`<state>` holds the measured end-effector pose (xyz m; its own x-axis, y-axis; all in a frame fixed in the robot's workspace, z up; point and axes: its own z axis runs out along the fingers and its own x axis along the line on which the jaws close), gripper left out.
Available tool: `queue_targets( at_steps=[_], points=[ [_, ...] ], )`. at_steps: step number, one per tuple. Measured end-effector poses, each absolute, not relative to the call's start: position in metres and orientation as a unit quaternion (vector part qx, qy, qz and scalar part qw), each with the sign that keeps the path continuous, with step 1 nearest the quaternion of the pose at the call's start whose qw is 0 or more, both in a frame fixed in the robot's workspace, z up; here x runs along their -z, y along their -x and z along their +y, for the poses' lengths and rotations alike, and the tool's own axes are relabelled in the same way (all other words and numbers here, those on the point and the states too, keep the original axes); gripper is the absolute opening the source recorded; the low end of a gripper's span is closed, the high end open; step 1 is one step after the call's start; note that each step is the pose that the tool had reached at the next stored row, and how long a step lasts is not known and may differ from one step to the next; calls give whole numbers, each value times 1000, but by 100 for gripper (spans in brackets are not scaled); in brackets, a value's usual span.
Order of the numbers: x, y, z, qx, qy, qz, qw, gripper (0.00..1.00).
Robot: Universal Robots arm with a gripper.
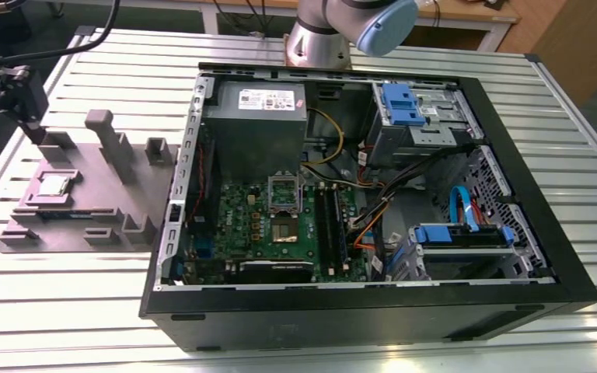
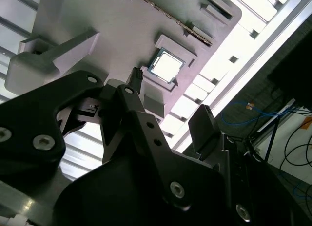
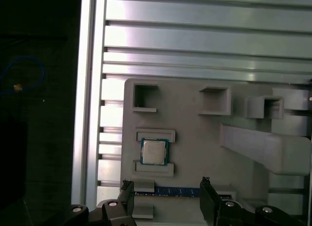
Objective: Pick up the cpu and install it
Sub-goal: 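Pick up the cpu and move it towards the insertion slot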
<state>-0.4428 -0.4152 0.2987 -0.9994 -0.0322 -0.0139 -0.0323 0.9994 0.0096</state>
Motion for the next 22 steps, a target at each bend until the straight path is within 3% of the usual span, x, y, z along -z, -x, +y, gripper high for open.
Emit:
queue_targets(
  at_steps=[22],
  points=[
    [-268,443,-415,-5,12,1000,7,65]
  ],
)
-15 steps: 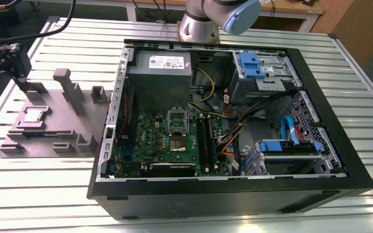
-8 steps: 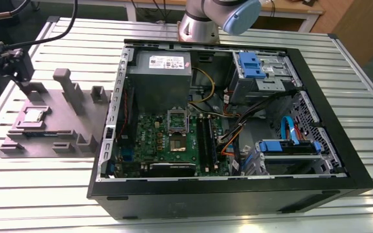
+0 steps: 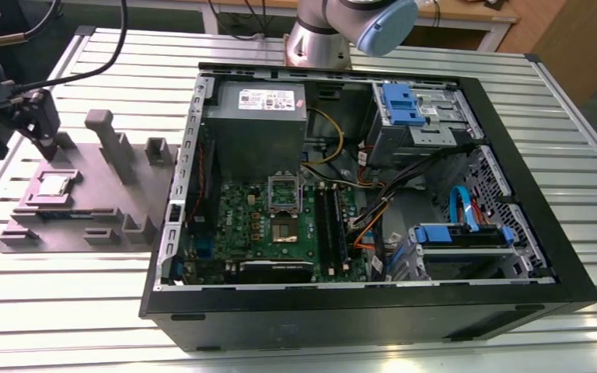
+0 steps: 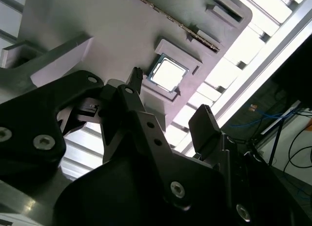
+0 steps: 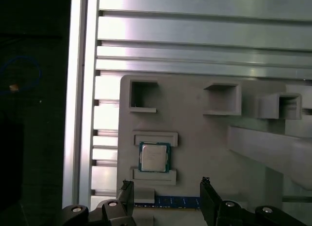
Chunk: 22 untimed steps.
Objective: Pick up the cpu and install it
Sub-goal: 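Pick up the cpu and move it towards the insertion slot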
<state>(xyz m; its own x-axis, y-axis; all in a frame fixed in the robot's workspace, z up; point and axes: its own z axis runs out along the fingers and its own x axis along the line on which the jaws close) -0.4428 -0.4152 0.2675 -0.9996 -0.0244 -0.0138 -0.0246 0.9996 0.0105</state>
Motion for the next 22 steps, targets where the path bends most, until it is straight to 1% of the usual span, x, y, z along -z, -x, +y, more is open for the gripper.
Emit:
queue_targets(
  at_steps=[5,22],
  points=[
    [-260,443,-415,-6,12,1000,7,65],
    [-257,443,-414,-7,11,1000,7,65]
  ],
)
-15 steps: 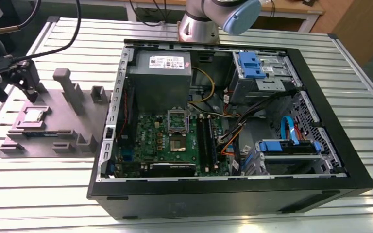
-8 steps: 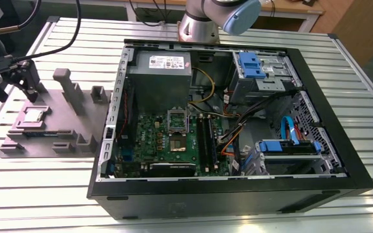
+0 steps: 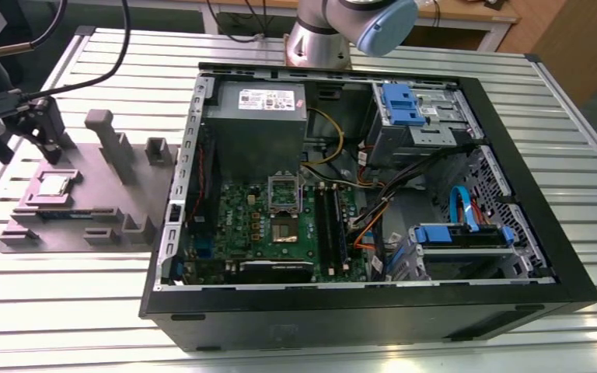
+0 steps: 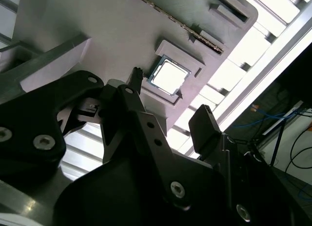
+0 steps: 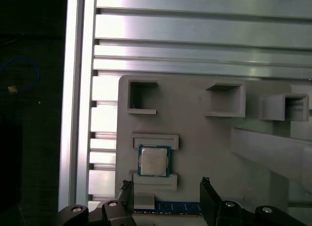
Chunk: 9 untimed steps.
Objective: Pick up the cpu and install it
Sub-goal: 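Pick up the cpu and move it towards the insertion slot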
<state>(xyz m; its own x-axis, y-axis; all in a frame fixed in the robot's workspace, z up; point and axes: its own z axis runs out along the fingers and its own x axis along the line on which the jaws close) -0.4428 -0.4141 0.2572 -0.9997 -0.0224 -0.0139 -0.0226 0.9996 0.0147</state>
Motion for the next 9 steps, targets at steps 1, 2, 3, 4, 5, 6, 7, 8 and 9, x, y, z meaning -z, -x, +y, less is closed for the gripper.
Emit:
queue_targets(
  at_steps=[1,2,3,4,5,6,7,8,9],
  points=[
    [-255,443,-413,-7,11,1000,7,65],
    [-254,443,-413,-7,10,1000,7,65],
    [-252,443,-412,-7,9,1000,7,65],
    [-250,444,-412,-7,9,1000,7,65],
    [-248,445,-412,-7,9,1000,7,65],
    [-246,445,-411,-7,9,1000,7,65],
    [-245,446,-411,-7,8,1000,7,65],
    [-243,447,-411,-7,8,1000,7,65],
    [-241,448,-411,-7,8,1000,7,65]
  ],
)
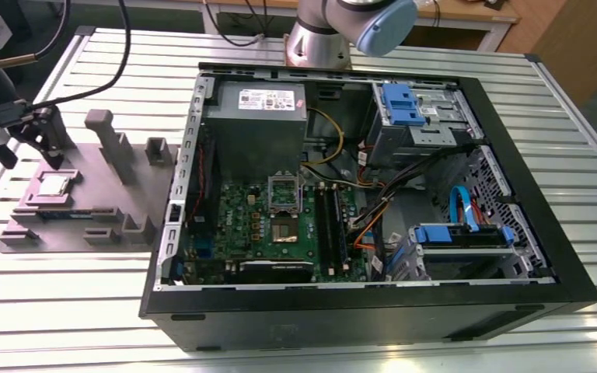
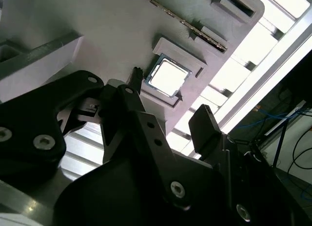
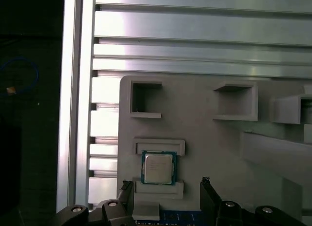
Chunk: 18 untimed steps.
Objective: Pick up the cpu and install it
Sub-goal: 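Pick up the cpu and move it towards the insertion slot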
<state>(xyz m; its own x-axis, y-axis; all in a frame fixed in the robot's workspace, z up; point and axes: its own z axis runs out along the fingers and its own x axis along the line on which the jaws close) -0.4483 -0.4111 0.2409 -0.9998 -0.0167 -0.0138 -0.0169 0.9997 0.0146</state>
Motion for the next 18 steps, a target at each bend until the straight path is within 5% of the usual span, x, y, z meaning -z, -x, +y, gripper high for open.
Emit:
queue_targets(
  at_steps=[18],
  points=[
    [-225,453,-411,-7,8,1000,7,65]
  ],
)
